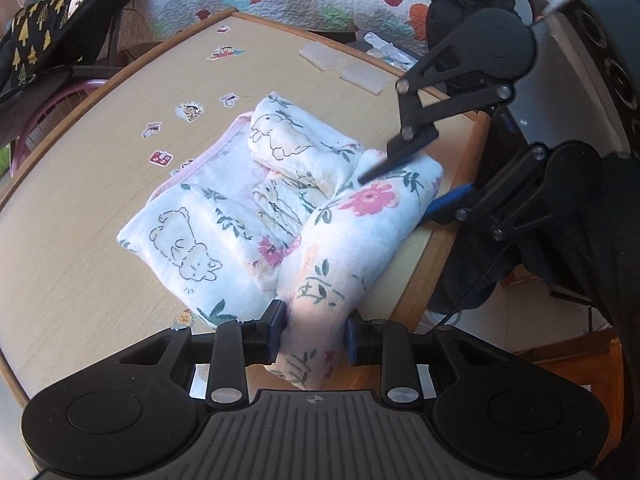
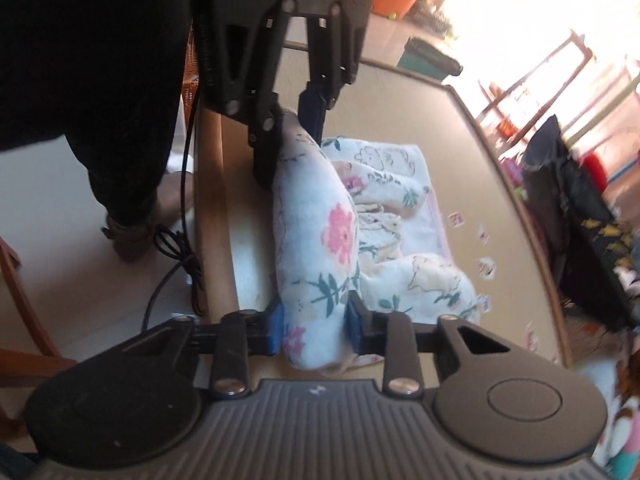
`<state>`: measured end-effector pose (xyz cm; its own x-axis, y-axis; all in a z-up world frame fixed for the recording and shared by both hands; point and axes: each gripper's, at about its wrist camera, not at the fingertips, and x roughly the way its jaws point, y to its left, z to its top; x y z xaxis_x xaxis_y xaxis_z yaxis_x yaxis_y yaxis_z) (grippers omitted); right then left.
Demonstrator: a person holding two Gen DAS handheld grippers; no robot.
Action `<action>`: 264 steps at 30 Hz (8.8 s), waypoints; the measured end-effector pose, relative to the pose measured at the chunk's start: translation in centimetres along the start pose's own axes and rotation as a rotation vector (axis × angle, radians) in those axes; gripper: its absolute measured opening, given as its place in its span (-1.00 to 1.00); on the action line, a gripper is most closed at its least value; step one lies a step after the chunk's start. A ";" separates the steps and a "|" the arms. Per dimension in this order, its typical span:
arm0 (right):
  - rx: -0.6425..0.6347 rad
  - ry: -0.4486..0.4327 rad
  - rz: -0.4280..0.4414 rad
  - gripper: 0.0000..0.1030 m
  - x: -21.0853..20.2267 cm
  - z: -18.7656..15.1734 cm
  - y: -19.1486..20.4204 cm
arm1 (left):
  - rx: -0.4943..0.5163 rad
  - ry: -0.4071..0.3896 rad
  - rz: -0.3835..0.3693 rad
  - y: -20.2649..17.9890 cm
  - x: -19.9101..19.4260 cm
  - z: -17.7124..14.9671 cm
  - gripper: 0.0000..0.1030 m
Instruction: Fold clothes
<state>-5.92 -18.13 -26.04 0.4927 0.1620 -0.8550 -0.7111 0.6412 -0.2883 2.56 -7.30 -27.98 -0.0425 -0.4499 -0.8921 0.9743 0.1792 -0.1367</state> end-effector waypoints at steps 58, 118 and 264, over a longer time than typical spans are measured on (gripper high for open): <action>0.907 0.257 0.410 -0.28 3.2 -1.5 -14.8 | -0.709 -0.231 0.270 4.2 -2.5 -1.4 0.05; 0.149 0.013 -0.001 -0.23 -4.4 2.3 -4.2 | -0.627 -0.073 0.242 5.5 0.2 1.5 0.27; 0.746 0.112 0.337 -0.30 1.2 1.0 -11.6 | -0.578 -0.256 0.342 2.3 -4.1 -3.5 0.02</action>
<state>3.43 -24.62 -23.23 0.2315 0.3841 -0.8938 -0.2726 0.9076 0.3194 4.21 -1.94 -26.14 0.3662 -0.4644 -0.8063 0.6478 0.7493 -0.1374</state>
